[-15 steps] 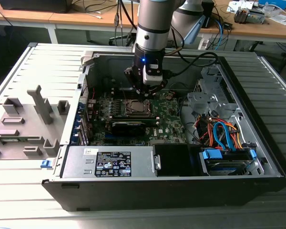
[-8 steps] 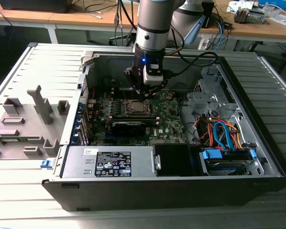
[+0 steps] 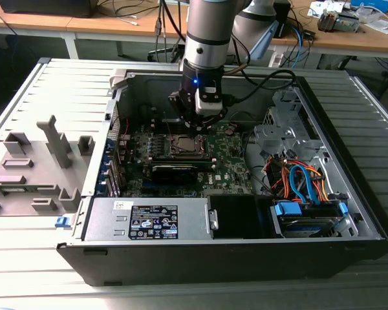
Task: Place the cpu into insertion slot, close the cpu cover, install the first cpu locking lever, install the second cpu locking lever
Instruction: 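Install the first cpu locking lever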
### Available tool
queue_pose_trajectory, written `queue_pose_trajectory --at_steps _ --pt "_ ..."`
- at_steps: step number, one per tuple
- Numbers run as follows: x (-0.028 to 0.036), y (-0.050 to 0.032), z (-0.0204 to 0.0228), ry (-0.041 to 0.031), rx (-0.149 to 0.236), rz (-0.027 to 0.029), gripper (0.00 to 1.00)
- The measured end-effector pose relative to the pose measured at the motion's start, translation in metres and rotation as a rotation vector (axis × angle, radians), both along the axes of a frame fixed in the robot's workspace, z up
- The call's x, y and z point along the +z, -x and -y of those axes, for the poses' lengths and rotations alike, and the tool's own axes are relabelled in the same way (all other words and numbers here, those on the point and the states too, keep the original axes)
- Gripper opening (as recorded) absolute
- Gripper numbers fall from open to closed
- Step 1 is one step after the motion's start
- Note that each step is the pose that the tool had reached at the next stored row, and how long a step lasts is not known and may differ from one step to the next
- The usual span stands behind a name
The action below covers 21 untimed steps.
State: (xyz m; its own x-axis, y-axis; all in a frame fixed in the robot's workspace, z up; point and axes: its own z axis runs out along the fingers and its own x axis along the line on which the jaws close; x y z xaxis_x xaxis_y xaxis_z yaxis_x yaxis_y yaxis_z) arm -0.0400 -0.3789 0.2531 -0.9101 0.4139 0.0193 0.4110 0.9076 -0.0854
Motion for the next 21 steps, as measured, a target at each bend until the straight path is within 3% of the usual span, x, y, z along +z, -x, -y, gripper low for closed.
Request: queue_pose_trajectory --at_steps 21 --pt "0.0000 0.0000 0.0000 0.0000 0.066 0.0000 0.11"
